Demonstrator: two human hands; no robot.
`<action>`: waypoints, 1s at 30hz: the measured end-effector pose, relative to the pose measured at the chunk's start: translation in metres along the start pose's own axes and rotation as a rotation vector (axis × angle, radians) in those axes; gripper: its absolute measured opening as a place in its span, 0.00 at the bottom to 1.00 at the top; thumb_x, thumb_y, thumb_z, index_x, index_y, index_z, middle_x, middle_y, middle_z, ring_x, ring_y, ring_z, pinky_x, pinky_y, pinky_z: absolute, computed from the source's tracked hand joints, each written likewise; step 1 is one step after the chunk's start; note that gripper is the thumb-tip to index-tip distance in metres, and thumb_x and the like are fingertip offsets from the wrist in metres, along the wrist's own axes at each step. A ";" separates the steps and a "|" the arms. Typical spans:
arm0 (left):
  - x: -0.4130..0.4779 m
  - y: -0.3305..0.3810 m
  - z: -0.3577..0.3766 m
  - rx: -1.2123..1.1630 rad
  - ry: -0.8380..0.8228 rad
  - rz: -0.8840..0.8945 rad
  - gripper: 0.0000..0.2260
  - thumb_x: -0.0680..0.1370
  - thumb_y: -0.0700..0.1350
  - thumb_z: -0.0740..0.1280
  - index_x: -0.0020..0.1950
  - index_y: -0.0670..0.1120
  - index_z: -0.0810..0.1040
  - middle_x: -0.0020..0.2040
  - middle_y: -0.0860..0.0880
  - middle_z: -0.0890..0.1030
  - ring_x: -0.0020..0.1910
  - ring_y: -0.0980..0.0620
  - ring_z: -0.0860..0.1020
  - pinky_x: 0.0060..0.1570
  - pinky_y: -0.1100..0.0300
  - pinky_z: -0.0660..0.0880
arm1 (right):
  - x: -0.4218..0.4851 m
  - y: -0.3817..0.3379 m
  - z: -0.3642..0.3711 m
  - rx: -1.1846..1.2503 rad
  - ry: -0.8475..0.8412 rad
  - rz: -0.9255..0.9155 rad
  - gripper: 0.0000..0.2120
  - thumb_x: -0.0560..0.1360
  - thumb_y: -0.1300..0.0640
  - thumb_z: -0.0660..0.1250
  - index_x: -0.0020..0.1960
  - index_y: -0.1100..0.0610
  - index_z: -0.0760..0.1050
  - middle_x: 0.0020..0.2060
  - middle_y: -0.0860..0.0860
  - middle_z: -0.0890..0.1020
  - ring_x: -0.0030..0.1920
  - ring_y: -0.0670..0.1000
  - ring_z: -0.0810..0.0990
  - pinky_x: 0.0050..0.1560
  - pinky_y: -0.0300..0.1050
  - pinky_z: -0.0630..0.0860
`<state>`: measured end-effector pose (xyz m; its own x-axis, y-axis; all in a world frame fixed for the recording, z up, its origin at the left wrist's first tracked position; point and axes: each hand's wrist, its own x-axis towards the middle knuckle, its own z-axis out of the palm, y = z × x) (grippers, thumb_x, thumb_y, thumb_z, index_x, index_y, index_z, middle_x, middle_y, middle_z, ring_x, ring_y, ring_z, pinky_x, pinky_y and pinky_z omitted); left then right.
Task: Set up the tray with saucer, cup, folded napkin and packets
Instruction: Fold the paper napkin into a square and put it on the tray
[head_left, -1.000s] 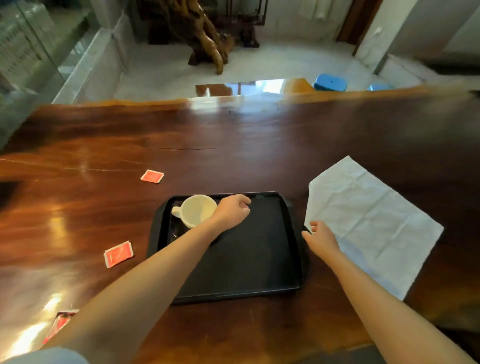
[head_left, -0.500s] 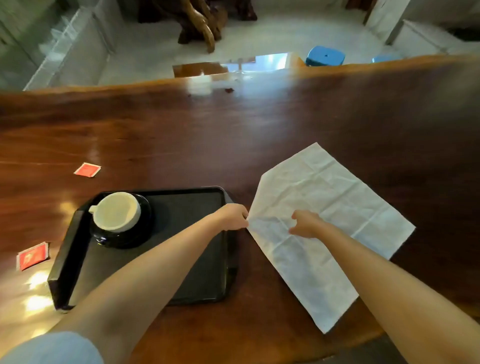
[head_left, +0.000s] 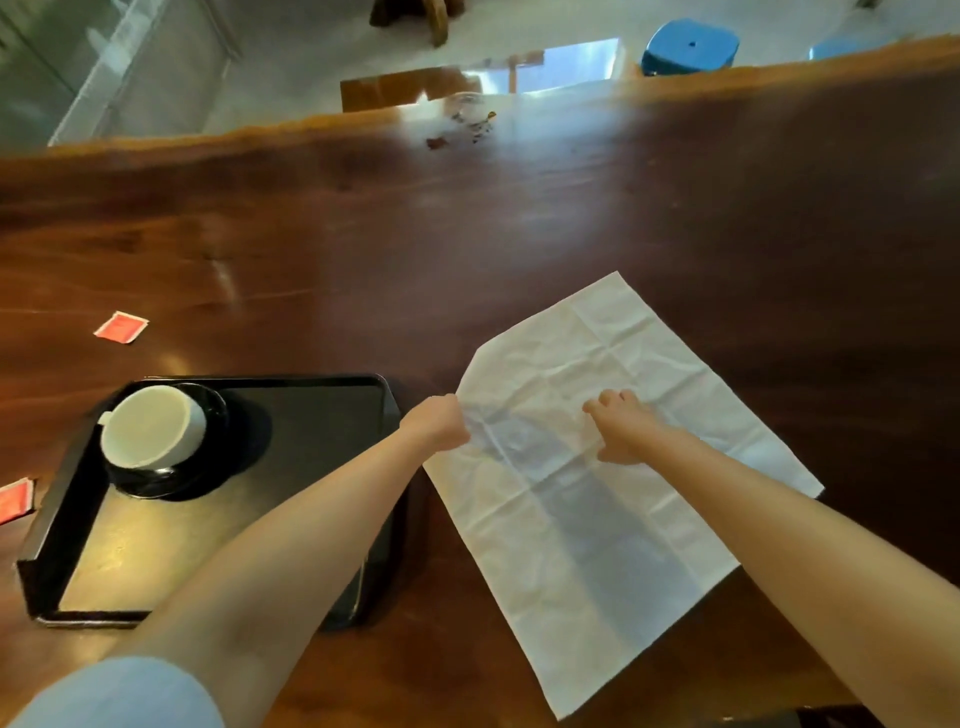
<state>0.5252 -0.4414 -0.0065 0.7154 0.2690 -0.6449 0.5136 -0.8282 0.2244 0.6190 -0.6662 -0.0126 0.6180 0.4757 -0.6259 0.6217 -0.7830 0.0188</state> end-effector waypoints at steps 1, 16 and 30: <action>0.003 0.001 0.001 -0.014 0.014 -0.025 0.14 0.75 0.42 0.62 0.59 0.39 0.70 0.48 0.45 0.74 0.48 0.45 0.74 0.43 0.54 0.71 | 0.003 0.009 0.000 -0.011 0.011 -0.014 0.30 0.71 0.52 0.68 0.69 0.55 0.60 0.66 0.56 0.64 0.65 0.59 0.64 0.63 0.54 0.69; 0.036 0.005 0.001 -0.922 -0.262 0.099 0.05 0.74 0.44 0.68 0.49 0.52 0.79 0.48 0.49 0.83 0.42 0.53 0.83 0.39 0.61 0.80 | 0.014 0.042 0.059 0.155 0.177 0.011 0.42 0.70 0.33 0.59 0.75 0.42 0.41 0.77 0.45 0.42 0.76 0.51 0.39 0.72 0.60 0.45; 0.077 0.033 -0.097 -0.090 0.183 0.167 0.14 0.72 0.36 0.65 0.56 0.46 0.76 0.56 0.43 0.78 0.49 0.45 0.76 0.44 0.54 0.74 | -0.013 -0.023 0.080 0.412 0.181 0.304 0.37 0.75 0.37 0.56 0.76 0.46 0.40 0.77 0.49 0.40 0.76 0.56 0.39 0.70 0.65 0.50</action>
<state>0.6431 -0.4003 0.0222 0.8632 0.2233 -0.4527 0.4156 -0.8235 0.3862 0.5579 -0.6868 -0.0675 0.8361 0.2363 -0.4951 0.1844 -0.9710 -0.1521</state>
